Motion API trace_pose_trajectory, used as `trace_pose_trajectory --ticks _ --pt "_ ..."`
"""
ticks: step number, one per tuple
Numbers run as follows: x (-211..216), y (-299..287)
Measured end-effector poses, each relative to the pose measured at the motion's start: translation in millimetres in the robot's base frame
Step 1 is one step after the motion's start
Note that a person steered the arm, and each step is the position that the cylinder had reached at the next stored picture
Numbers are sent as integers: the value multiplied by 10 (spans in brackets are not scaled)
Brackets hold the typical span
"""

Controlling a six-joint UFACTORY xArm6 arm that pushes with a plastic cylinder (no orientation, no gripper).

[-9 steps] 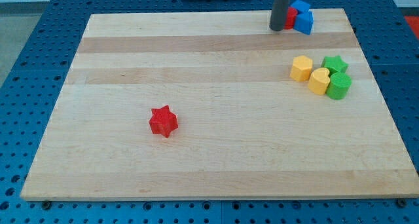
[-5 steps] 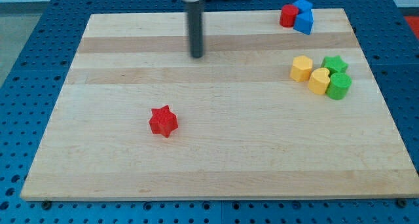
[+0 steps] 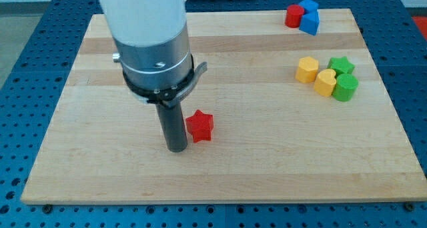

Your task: Take the red star towards the red circle

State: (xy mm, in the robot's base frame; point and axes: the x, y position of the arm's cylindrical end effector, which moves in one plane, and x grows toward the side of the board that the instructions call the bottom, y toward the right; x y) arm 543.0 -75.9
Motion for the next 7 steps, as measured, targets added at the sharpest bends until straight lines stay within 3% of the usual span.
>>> trace_pose_trajectory --ticks 1,3,4,5,6,7 --pt "-102 343" --pt "-1390 741" --pt "-1579 752" --pt "-1448 725" --pt "-1648 801" --pt "-2068 1245"
